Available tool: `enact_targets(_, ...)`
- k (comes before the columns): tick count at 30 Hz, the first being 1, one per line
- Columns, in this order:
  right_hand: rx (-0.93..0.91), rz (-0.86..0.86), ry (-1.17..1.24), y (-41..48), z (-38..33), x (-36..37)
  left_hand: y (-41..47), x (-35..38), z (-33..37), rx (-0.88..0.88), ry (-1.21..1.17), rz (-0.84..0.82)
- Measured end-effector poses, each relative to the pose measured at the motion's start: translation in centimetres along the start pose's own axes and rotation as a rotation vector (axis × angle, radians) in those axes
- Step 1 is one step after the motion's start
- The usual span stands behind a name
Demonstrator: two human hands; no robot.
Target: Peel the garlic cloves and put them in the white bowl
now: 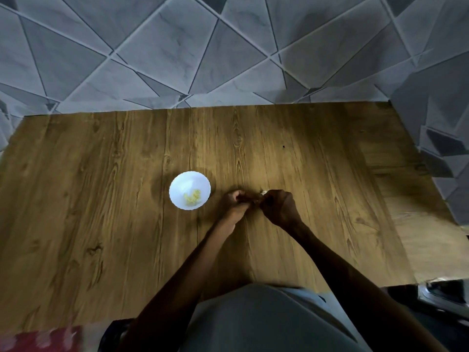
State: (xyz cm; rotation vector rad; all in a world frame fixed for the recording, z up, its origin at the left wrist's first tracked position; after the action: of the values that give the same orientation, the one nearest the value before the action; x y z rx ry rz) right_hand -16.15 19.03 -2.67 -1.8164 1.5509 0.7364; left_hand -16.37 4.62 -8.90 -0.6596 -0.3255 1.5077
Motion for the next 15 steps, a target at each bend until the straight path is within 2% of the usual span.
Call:
enact_targets(5, -0.008, 0.017, 0.064, -0.3, 0.5, 0.1, -0.4, -0.1, -0.2, 0.009, -0.046, -0.042)
enact_targets(9, 0.165, 0.093, 0.246, -0.7, 2.2, -0.5, -0.6, -0.1, 0.4, 0.050, -0.031, -0.051)
enact_targets(12, 0.194, 0.125, 0.297, -1.1, 2.6, -1.0, -0.6, -0.5, 1.4, 0.112, 0.074, -0.018)
enact_targets(15, 0.189, 0.066, 0.261, -1.8, 2.6, -1.0, -0.5, -0.8, 2.5, 0.199, 0.177, 0.022)
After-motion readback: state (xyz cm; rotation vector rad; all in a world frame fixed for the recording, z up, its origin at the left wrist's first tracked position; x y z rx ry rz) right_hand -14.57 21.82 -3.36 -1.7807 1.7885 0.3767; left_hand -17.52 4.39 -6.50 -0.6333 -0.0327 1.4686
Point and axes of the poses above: each hand's wrist, its own y-axis towards the middle knuckle, its own x-axis out of the palm, z = x × y, the point moved 9 cm from there along y, towards the middle knuckle, and after that the axes turned 3 degrees about -x, right-handed, at the moved point
